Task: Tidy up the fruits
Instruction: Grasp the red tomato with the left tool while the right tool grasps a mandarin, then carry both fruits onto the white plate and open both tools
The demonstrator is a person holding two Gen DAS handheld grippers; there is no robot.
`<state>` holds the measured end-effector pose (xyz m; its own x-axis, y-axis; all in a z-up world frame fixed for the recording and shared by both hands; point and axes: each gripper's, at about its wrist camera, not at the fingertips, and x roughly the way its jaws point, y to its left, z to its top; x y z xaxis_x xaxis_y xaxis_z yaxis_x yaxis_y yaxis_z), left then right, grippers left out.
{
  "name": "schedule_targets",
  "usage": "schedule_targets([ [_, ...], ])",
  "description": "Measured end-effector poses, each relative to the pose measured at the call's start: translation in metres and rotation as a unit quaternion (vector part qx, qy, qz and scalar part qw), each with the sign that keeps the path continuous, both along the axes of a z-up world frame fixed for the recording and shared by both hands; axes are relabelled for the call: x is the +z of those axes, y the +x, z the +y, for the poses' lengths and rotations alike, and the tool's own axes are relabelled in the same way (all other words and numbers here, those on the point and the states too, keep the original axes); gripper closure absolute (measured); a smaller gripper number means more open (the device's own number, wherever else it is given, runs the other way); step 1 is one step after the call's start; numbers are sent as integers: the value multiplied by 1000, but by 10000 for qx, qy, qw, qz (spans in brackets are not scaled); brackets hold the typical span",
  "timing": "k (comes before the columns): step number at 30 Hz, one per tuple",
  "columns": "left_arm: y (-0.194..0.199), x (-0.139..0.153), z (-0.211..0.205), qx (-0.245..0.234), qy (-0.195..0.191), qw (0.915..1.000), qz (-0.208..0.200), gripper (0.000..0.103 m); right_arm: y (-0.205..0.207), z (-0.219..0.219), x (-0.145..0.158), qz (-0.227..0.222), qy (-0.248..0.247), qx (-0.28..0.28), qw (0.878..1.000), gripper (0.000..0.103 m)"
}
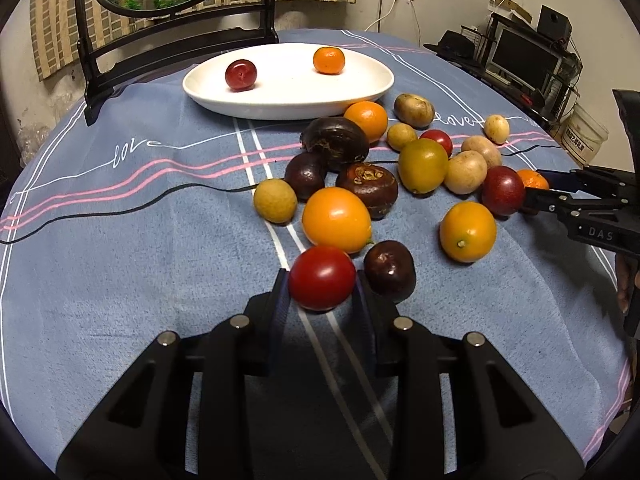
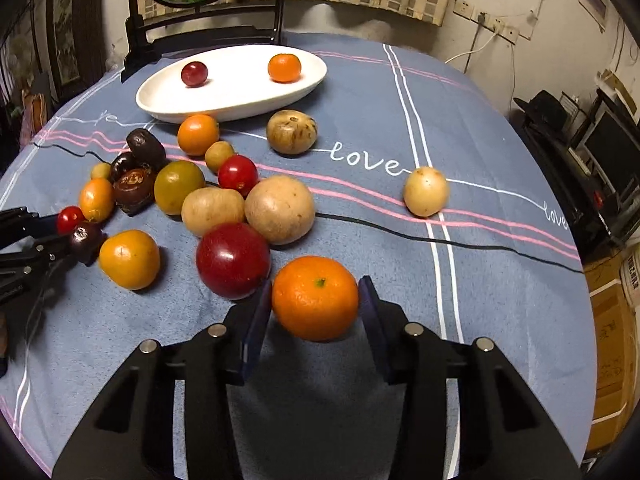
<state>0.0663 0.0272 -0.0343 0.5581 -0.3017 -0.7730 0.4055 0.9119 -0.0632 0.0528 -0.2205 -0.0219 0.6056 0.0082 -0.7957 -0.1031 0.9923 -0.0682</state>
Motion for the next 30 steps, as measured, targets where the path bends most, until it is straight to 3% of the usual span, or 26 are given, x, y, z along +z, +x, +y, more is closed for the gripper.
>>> schedule_targets([
  [8,-7,8,-2,46,127,9998,-155,71,-28,-5,21,-320,528,61,9981,59],
  [20,-4,95,-8,9,-147,9976,-679,71,-31,5,86,-990,1173,620,9862,58],
  [25,36,120,-24,160,-110,9969,-760,71,2,23,112,-1220,1131,877,9822,58],
  [30,104,107,-39,483,62,9978,-452,71,76,41,110,-1156,1059,847,9840,58],
])
